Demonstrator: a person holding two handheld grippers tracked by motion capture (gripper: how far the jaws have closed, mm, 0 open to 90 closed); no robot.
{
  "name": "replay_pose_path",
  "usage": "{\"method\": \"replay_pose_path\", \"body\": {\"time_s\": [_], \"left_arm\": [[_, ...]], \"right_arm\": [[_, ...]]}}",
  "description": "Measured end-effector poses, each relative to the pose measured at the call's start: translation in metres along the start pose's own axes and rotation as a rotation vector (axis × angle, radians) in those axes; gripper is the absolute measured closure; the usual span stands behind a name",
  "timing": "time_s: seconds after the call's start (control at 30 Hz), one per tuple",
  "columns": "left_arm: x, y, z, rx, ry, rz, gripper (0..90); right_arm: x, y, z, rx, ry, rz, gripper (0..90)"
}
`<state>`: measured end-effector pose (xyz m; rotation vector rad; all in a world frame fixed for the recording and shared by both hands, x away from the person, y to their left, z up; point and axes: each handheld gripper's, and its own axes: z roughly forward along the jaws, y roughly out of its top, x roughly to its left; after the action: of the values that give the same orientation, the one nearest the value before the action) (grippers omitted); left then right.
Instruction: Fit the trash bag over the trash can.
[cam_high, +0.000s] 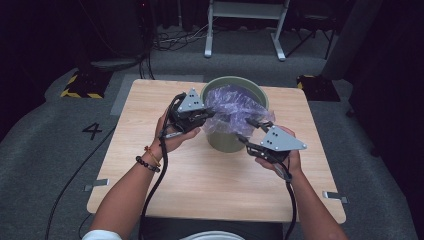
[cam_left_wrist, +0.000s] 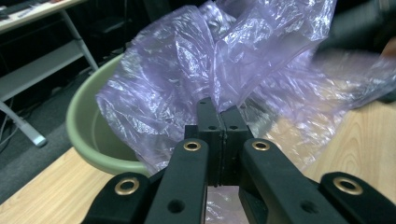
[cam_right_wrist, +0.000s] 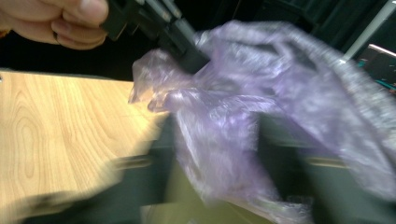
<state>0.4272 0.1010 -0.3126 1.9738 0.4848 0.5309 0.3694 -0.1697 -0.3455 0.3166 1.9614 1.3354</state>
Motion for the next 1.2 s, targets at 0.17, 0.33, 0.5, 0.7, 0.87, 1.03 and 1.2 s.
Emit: {"method": "replay_pose_path", "body": {"time_s": [0.17,0.33,0.5,0.7,0.87,1.03,1.2], "left_arm": [[0.012,0.001,-0.003,-0.010,0.052,-0.035,86.5],[0.036,-0.004,-0.006,-0.009,0.109,-0.102,84.5],[0.048,-0.013,-0.007,0.020,0.154,-0.117,85.0],[0.055,-0.032,-0.003,0.051,0.164,-0.142,84.8],[0.056,-0.041,0.001,0.047,0.154,-0.144,83.7],[0.050,-0.036,0.002,0.024,0.160,-0.101,81.4],[0.045,-0.034,0.004,0.021,0.157,-0.080,80.6]], "right_arm": [[-0.005,-0.003,0.008,0.022,0.064,0.012,90.0],[-0.008,-0.011,-0.001,0.047,0.136,0.018,90.0],[-0.008,-0.021,-0.011,0.076,0.169,0.009,90.0],[-0.015,-0.041,-0.019,0.114,0.159,0.042,90.0],[-0.022,-0.053,-0.022,0.119,0.133,0.055,73.2],[-0.023,-0.036,-0.036,-0.008,0.089,0.059,49.5],[-0.031,-0.018,-0.035,-0.052,0.037,0.081,41.8]]}}
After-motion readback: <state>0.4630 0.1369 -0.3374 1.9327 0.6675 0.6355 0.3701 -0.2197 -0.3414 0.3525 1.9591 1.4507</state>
